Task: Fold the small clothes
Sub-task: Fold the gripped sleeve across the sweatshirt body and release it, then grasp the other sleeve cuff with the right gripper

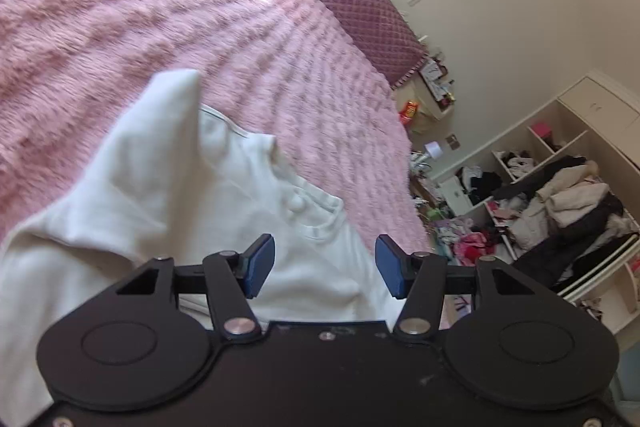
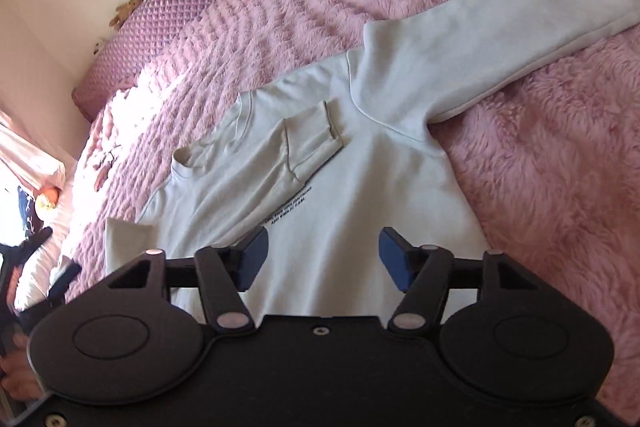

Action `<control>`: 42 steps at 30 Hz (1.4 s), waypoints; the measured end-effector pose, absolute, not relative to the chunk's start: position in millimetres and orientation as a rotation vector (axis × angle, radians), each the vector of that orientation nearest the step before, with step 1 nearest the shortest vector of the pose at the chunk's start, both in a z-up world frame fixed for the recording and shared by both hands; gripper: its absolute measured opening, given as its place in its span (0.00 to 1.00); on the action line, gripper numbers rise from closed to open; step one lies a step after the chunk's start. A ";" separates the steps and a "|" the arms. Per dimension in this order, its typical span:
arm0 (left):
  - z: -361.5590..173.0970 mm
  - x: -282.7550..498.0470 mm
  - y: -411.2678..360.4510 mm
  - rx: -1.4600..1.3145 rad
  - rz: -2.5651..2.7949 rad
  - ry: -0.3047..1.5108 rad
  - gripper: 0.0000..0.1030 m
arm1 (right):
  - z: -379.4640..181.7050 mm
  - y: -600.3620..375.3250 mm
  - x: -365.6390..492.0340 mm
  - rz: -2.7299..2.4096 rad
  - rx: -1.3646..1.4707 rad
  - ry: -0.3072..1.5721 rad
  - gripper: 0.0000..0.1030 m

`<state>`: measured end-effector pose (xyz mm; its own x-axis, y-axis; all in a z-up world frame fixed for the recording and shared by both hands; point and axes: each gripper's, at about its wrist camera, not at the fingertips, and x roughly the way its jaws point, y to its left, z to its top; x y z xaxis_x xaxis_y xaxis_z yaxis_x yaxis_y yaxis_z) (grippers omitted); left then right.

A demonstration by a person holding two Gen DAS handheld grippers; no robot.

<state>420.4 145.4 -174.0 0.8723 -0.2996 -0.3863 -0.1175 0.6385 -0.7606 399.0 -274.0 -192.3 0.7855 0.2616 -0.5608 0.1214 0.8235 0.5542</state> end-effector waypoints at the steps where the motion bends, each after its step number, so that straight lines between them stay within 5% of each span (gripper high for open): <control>1: -182.7 417.4 162.9 -0.890 -0.058 0.528 0.53 | -197.0 -273.9 411.8 0.096 0.626 0.656 0.56; 10: -248.5 395.3 223.3 -1.046 0.090 0.577 0.53 | -242.7 -256.2 500.7 -0.034 0.931 0.652 0.57; 13: -255.4 399.2 222.1 -1.076 0.096 0.592 0.53 | -224.7 -254.5 504.2 0.002 0.955 0.626 0.06; 17: -252.6 405.5 215.0 -1.041 0.094 0.575 0.53 | -191.1 -274.2 472.2 0.012 0.912 0.485 0.06; 23: -237.9 411.5 199.9 -1.033 0.096 0.579 0.53 | -230.3 -309.4 464.7 -0.102 0.872 0.643 0.08; 28: -220.6 420.1 189.4 -0.986 0.028 0.528 0.56 | -230.1 -306.1 448.3 -0.113 0.837 0.587 0.08; 33: -240.5 446.4 188.6 -0.924 0.084 0.635 0.56 | -201.3 -293.7 433.6 -0.191 0.734 0.502 0.16; 37: -248.3 451.8 184.6 -0.853 0.074 0.662 0.59 | -198.1 -276.7 449.8 0.016 0.661 0.492 0.43; 39: -243.6 451.5 181.1 -0.829 0.080 0.670 0.59 | -208.8 -275.6 465.5 -0.004 0.660 0.569 0.43; 42: -228.4 447.6 175.4 -0.817 0.081 0.695 0.58 | -223.9 -298.5 465.5 -0.035 0.757 0.633 0.26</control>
